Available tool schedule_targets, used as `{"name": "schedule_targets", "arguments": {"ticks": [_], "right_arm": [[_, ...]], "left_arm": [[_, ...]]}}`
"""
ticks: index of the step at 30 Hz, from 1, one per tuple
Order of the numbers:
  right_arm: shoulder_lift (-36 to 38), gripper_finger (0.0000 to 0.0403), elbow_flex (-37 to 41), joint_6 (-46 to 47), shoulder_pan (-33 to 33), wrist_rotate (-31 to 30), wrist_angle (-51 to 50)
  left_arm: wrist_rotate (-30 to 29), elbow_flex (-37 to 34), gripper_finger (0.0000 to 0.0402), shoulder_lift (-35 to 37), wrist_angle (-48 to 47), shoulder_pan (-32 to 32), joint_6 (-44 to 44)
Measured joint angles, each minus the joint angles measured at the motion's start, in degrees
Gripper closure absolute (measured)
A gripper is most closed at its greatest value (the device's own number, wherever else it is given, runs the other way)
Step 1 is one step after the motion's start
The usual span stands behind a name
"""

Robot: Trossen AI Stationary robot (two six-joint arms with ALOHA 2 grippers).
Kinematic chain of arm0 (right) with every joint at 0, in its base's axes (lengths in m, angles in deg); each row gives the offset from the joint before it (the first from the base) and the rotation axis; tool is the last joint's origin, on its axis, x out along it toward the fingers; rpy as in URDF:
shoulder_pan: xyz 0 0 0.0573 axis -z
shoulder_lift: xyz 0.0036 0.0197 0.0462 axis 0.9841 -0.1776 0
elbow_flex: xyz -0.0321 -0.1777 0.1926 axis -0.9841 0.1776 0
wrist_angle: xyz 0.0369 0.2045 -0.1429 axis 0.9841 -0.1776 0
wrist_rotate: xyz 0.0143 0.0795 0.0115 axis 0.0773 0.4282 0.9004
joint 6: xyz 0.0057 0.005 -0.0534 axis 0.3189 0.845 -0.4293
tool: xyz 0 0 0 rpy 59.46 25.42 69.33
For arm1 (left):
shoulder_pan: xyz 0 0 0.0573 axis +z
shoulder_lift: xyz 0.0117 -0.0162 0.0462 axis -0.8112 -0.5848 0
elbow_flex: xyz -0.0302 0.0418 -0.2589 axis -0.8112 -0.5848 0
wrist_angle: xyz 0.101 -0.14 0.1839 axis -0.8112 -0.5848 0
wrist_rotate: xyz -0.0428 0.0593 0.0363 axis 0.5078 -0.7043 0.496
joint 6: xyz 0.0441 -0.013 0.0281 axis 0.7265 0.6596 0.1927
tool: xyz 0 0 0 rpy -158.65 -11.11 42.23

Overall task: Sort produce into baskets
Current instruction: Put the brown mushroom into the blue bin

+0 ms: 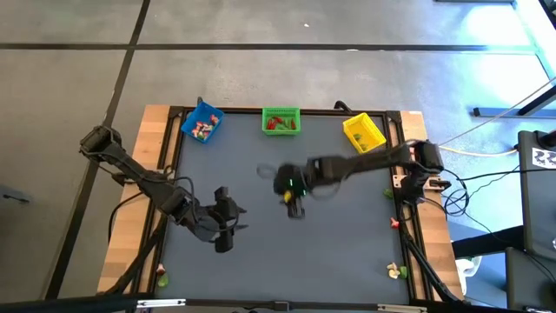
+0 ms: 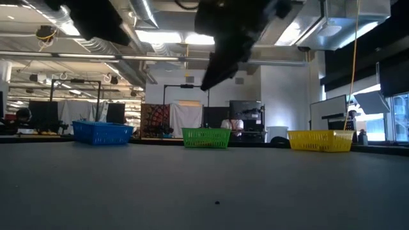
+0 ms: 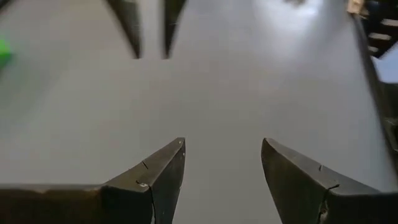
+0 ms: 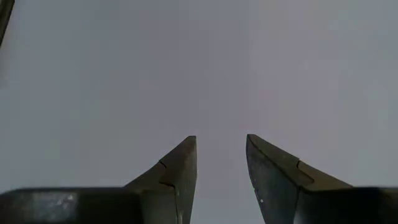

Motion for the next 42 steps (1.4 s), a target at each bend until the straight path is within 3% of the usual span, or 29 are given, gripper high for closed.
{"name": "schedule_targets", "arguments": {"ticks": [9, 17, 24, 30, 35, 42], "right_arm": [[-0.06, 0.0265, 8.39, 5.15, -15.29, -13.75, 12.24], [-0.06, 0.0265, 14.02, 17.24, -21.16, -23.5, 12.5], [-0.06, 0.0265, 15.32, 20.2, -21.41, -23.9, 13.47], [-0.06, 0.0265, 15.32, 18.64, -21.26, -23.89, 14.8], [-0.06, 0.0265, 15.32, 18.29, -21.26, -23.87, 15.14], [-0.06, 0.0265, 15.32, 18.12, -21.26, -22.31, 15.72]], "left_arm": [[0.6, 0.0, 0.0194, 0.0, -0.52, -4.75, -4.01], [2.53, 2.37, 0.0194, -0.02, -1.4, -5.91, -5.48], [7.0, 5.58, 0.0194, -1.05, -3.85, -5.97, -6.62], [14.37, 11.9, 0.0194, -6.73, -14.79, -6.6, -9.1], [22.29, 15.26, 0.0194, -9.97, -22.72, -8.56, -14.89], [29.56, 14.91, 0.0194, -10.62, -23.95, -14.08, -26.88]]}}
